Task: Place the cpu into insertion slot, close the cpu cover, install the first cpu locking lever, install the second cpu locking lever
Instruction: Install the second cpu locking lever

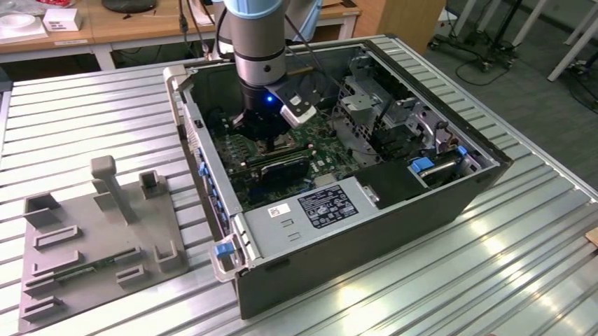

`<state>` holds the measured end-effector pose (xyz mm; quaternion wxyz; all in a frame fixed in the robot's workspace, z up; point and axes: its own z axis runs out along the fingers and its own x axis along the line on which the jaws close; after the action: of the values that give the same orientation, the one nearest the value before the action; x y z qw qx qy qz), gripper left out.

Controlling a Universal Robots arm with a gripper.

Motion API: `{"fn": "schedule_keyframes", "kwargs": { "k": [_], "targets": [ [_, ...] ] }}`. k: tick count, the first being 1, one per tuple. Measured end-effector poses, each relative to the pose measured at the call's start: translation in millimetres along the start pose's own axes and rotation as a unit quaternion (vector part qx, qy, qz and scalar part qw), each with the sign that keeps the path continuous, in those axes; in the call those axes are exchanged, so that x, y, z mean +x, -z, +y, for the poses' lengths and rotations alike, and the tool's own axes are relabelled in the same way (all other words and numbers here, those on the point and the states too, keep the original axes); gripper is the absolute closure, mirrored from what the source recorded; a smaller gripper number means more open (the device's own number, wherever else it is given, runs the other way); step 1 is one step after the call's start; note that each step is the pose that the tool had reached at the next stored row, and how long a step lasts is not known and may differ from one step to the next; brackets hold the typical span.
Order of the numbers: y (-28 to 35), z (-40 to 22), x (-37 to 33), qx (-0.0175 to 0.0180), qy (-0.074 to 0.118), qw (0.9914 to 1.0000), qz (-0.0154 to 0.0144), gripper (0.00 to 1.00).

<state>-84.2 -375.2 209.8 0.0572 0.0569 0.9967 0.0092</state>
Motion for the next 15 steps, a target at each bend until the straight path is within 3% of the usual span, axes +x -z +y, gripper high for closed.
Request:
{"fn": "schedule_keyframes", "kwargs": {
  "k": [3,4,5,15],
  "targets": [
    [-0.3,0.0,0.0,0.0003,0.000,0.99999,0.0040,0.89],
    [-0.6,0.0,0.1,0.0014,0.000,0.99992,0.0123,0.89],
    [-0.6,-0.1,0.1,0.0016,0.000,0.99991,0.0132,0.89],
    [-0.8,-0.4,3.4,0.0013,0.000,0.99992,0.0122,0.89]
  ]
}}
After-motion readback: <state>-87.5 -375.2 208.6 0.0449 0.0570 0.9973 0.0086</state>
